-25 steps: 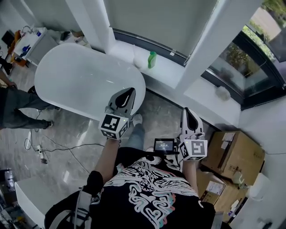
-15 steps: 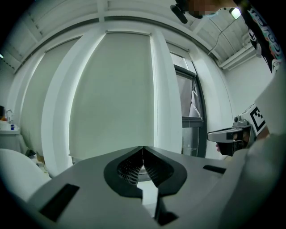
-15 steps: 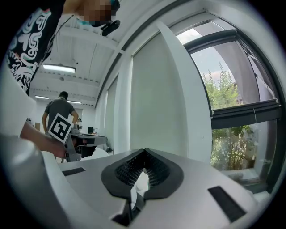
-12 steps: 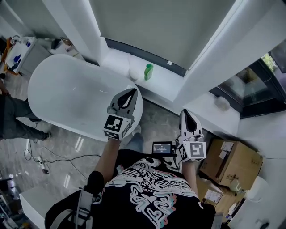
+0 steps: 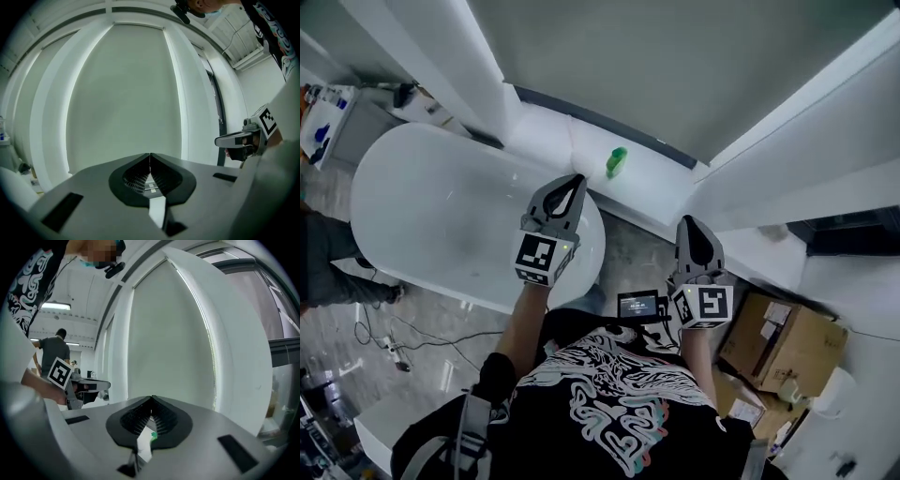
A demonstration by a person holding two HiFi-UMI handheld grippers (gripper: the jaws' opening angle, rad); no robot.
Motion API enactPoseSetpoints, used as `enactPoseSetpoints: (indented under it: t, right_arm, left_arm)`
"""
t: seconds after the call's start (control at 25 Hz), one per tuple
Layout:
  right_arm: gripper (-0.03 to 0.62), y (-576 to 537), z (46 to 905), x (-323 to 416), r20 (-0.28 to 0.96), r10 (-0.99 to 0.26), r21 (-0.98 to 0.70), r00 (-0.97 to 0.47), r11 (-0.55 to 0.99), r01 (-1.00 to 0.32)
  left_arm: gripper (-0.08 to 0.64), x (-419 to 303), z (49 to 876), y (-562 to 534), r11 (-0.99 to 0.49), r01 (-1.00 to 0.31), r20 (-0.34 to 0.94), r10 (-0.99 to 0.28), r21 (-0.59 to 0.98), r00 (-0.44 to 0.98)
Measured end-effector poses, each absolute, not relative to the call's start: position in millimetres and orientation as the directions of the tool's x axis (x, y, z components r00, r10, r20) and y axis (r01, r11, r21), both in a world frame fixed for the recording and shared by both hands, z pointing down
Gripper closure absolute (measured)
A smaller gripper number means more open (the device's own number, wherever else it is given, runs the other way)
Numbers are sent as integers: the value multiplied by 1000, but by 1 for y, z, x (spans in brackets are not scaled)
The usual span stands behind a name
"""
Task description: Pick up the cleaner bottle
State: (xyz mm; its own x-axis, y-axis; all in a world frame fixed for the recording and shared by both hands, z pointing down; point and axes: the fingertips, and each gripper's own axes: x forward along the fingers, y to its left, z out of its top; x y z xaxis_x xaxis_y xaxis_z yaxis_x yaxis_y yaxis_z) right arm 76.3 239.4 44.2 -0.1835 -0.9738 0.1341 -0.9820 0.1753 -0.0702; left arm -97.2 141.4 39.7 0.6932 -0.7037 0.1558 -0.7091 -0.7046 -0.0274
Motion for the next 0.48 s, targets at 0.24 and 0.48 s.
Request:
enactPoseSetpoints:
  t: [0.24,0.48]
  right_arm:
    - [565,193,49,76,160,-973,-72,-165,155,-985]
    - [565,155,63,74,186,-963,-101,-198,182,-978]
  left_arm:
    - [541,-98,50,91,-713,-702,172,-692,-9,701]
    - [541,-97,60,55,-696,-718,178,-706,7,686]
